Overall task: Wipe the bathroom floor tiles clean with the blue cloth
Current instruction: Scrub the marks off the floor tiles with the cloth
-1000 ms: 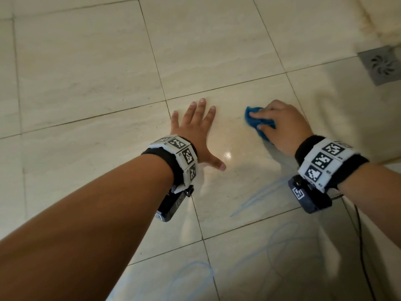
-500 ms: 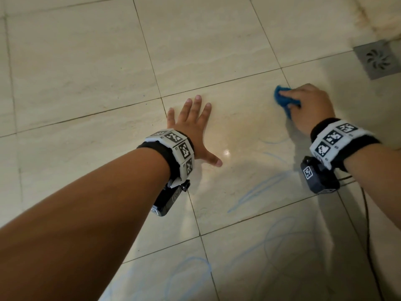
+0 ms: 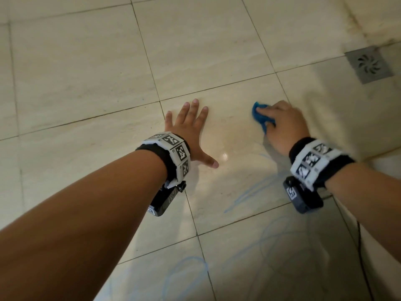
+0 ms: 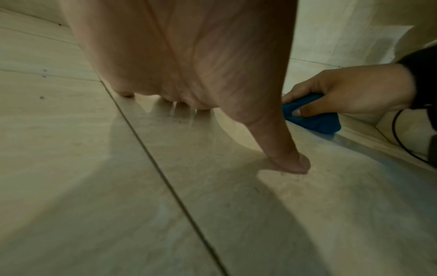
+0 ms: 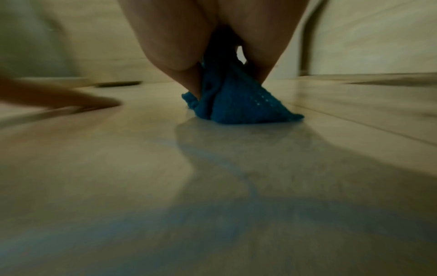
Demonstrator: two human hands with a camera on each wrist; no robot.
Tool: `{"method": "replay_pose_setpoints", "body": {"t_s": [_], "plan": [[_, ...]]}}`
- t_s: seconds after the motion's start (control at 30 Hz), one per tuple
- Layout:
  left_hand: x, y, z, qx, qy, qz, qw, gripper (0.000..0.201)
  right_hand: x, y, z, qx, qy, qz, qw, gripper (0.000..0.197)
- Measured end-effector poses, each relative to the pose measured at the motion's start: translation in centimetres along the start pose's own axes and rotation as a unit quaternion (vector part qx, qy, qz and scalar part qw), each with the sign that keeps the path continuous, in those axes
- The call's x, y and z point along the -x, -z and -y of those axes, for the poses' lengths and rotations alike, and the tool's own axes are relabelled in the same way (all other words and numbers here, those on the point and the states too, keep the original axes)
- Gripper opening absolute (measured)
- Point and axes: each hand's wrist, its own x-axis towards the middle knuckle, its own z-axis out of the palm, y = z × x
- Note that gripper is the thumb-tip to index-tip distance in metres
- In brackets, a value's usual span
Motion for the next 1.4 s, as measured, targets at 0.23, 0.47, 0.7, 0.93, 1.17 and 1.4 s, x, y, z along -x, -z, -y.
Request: {"method": "replay_pose_setpoints", "body": {"t_s": [0.23,0.47,0.7,0.93,1.17,1.4], "plan": [[0.1,1.4,-0.1,-0.041,0.001,0.034,0.999,0.141,0.8,0.6,-1.4,-0.007,0.086,0.013,0.996,0.042],[1.6,-0.3,-1.6,-0.029,-0.055,0.002,0.998,0.139,2.5,0.7,-1.0,0.024,-0.002,0.018,1.0,0.042],[2.0,-1.3,-1.0,-0.034,-0.052,0.023,0.998,0.138,2.5,1.4,-2.0,-0.004,0.028,0.015,0.999,0.043],[1.9,-1.3,-1.0,-0.039,-0.053,0.025,0.997,0.138,3.2,0.4,-0.1,0.017,0.005,0.01,1.0,0.042],[2.2,-1.6,-0.8,-0.032,-0.056,0.015,0.998,0.136,2.0,1.6,-2.8,0.001,-0.025,0.001,1.0,0.042],[2.0,-1.8,-0.7,-0.023,-0.055,0.012,0.998,0.137,6.7,-0.4,1.6,-0.004,0.072,0.039,0.997,0.043]]}}
